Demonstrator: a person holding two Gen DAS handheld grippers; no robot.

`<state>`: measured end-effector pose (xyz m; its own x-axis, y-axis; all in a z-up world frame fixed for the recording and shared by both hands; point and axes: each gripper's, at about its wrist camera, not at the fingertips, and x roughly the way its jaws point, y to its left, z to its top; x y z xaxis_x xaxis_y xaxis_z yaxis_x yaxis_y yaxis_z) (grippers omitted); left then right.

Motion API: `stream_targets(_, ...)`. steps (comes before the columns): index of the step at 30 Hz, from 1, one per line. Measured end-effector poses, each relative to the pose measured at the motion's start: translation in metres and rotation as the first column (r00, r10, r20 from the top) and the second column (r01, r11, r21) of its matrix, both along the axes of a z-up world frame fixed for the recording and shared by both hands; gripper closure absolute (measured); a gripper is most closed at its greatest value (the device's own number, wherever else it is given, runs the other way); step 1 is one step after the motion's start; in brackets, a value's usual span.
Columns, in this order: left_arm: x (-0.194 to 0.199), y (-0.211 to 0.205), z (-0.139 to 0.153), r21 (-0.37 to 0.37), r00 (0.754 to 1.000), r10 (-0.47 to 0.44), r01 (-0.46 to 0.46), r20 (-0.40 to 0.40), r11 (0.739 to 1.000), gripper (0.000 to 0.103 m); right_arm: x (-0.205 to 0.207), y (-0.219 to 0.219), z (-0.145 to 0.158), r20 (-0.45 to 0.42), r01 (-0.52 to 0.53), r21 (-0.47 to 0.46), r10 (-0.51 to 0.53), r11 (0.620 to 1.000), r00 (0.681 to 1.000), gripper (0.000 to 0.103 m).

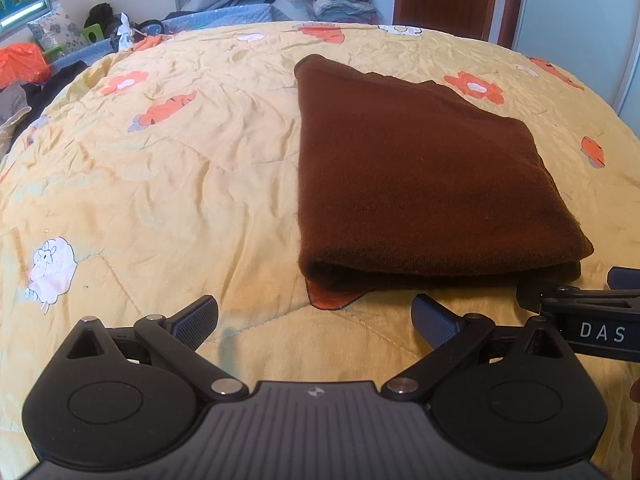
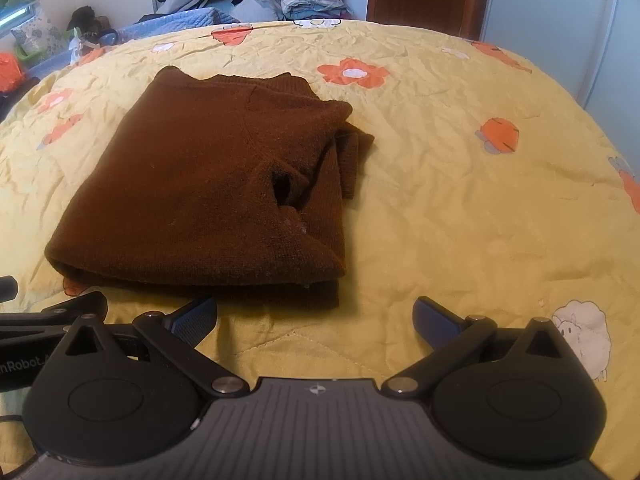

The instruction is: Fold small clothes

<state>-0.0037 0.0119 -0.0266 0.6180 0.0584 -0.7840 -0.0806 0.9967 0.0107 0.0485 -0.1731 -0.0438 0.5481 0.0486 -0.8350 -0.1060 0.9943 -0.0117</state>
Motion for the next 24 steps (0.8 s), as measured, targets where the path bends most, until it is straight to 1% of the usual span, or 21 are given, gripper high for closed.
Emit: stream_targets(24, 0.0005, 0.0022, -0.0007, -0.021, 1.0, -0.001, 0.001, -0.005, 1.0, 0.0, -0.0016, 0.0009, -0.0004, -0.005, -0.006, -0.003, 0.006, 1.0, 1.0, 0.0)
